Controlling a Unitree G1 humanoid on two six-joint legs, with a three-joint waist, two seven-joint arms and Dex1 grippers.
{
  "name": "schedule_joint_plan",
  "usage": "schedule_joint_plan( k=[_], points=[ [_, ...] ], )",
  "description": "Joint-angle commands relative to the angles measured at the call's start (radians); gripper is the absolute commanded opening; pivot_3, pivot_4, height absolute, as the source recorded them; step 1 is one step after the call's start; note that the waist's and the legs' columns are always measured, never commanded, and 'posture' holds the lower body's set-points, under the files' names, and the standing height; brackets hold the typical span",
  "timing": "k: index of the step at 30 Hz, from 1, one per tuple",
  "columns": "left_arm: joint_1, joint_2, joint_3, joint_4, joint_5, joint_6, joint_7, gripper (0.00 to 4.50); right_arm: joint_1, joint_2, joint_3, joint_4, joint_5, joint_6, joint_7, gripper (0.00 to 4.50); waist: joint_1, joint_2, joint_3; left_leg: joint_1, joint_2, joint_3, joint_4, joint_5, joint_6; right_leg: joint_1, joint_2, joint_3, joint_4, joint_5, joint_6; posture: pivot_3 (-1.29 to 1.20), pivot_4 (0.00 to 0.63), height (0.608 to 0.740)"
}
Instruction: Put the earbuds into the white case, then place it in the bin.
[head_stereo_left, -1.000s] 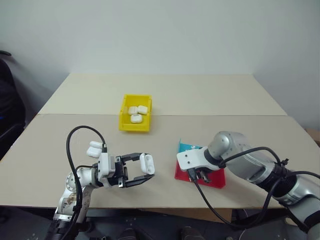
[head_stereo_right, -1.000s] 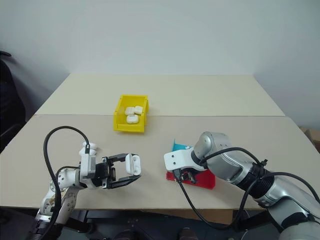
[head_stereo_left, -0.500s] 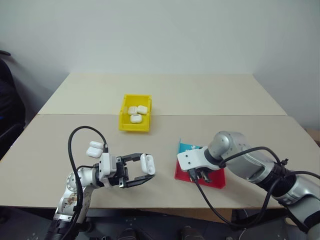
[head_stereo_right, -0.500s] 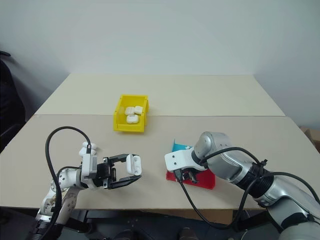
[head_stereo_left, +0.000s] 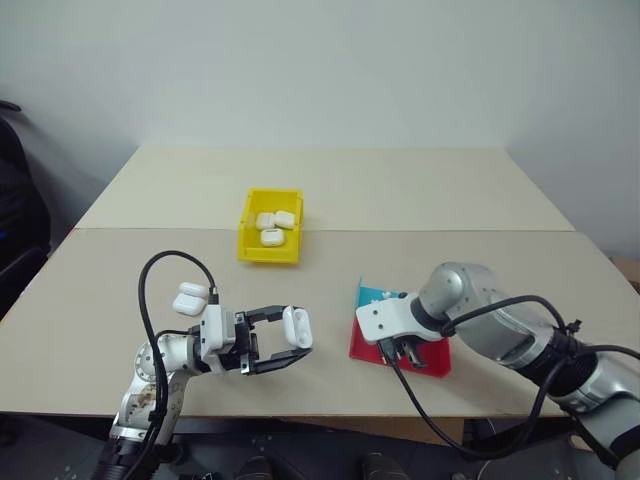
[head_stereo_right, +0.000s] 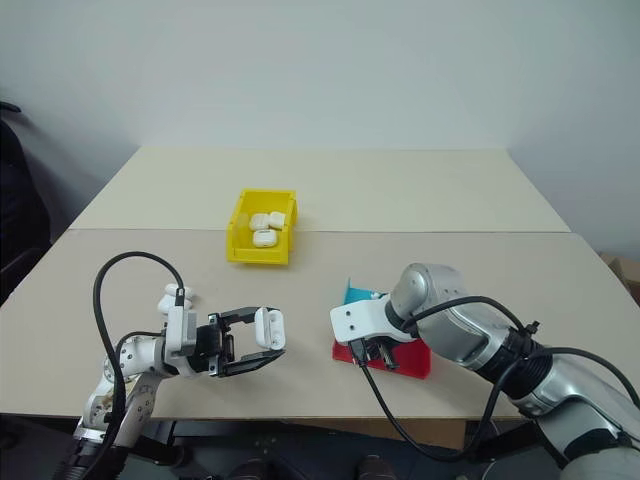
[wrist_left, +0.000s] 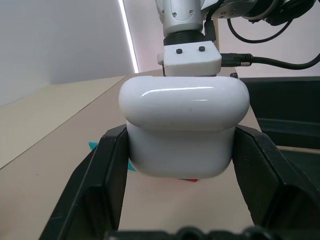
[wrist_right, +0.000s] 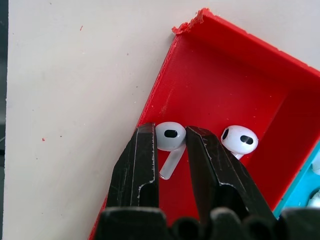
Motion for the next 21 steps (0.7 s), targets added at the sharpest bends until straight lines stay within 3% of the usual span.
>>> schedule_joint_plan(
  k=[1, 6, 8, 13, 17, 21],
  points=[
    [-0.014, 0.004, 0.000, -0.015, -0.006, -0.008, 0.000, 2.78, -0.002, -0.002, -0.030, -0.020, -0.016, 0.006, 0.000, 0.76, 0.000, 0.000, 0.000, 0.000, 0.000, 0.000, 0.000, 0.000, 0.000, 0.000, 0.000, 0.000, 0.000, 0.000, 0.000, 0.00, 0.150, 0.740],
    [-0.016, 0.001, -0.003, -0.019, -0.007, -0.006, 0.003, 2.78, 0.004, -0.016, -0.060, -0.045, 0.001, 0.014, 0.001, 0.76, 0.001, 0.000, 0.000, 0.000, 0.000, 0.000, 0.000, 0.000, 0.000, 0.000, 0.000, 0.000, 0.000, 0.000, 0.000, 0.00, 0.150, 0.740],
    [-0.020, -0.006, -0.001, -0.027, -0.017, -0.002, 0.009, 2.78, 0.002, -0.028, -0.135, -0.084, 0.050, 0.058, 0.004, 0.76, 0.001, 0.000, 0.000, -0.001, 0.000, 0.000, 0.000, 0.000, 0.000, -0.001, 0.000, 0.000, 0.000, 0.000, 0.000, 0.00, 0.150, 0.740],
    [-0.048, -0.030, -0.004, -0.109, -0.093, 0.076, 0.036, 2.78, -0.024, -0.042, -0.566, -0.165, 0.300, 0.226, -0.018, 0.76, 0.005, 0.000, 0.000, -0.004, 0.000, 0.000, 0.000, 0.000, 0.000, -0.003, 0.000, 0.000, 0.000, 0.001, 0.000, 0.00, 0.150, 0.740],
    [-0.112, -0.075, -0.028, -0.168, -0.172, 0.168, 0.060, 2.78, -0.014, 0.041, -0.972, -0.198, 0.565, 0.326, -0.074, 0.76, 0.013, 0.000, 0.000, -0.004, 0.000, -0.001, 0.000, 0.000, 0.001, 0.000, 0.000, -0.003, -0.002, 0.003, 0.003, 0.00, 0.150, 0.740],
    [-0.208, -0.110, -0.060, -0.179, -0.210, 0.251, 0.067, 2.78, 0.032, 0.147, -1.205, -0.268, 0.792, 0.350, -0.171, 0.76, 0.014, 0.000, 0.000, -0.004, 0.000, -0.003, 0.000, -0.001, 0.002, 0.003, 0.000, -0.004, -0.006, 0.005, 0.006, 0.00, 0.150, 0.740]
  ],
)
